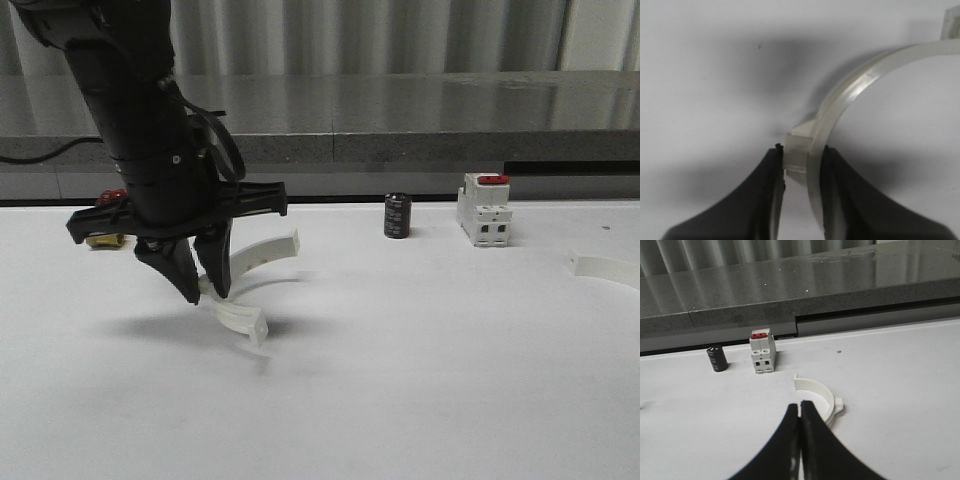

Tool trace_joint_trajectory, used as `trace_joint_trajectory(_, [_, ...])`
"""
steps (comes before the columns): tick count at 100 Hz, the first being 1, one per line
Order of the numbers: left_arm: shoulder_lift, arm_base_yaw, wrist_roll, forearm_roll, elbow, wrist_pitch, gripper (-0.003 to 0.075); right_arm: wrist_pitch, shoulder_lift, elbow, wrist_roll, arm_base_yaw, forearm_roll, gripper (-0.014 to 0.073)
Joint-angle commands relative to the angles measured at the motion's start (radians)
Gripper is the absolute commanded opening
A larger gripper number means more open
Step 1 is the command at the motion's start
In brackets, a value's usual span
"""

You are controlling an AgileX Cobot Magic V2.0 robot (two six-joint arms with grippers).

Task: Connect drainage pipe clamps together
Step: 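Move the clamp half toward table center and set it down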

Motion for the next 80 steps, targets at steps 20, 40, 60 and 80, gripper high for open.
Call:
trace_joint_trajectory(20, [-0.026, -0.015, -0.037, -0.011, -0.030, -0.037, 0.0117, -0.079, -0.020, -0.015, -0.002, -0.007, -0.014, -0.0068])
trace_joint_trajectory(40, [-0.018, -0.015, -0.037, -0.019, -0.030, -0.037, 0.0117, -0.079, -0.020, -0.015, -0.002, -0.007, -0.014, -0.0068])
trace_joint_trajectory(60, [0.007, -0.015, -0.037, -0.020, -0.030, -0.009, 0.0117, -0.079, -0.020, -0.015, -0.002, -0.007, -0.014, -0.0068])
trace_joint_trajectory(80, [0.007, -0.015, -0.023, -0.020, -0.030, -0.008, 0.0260, -0.079, -0.020, -0.015, -0.002, -0.007, -0.014, -0.0068])
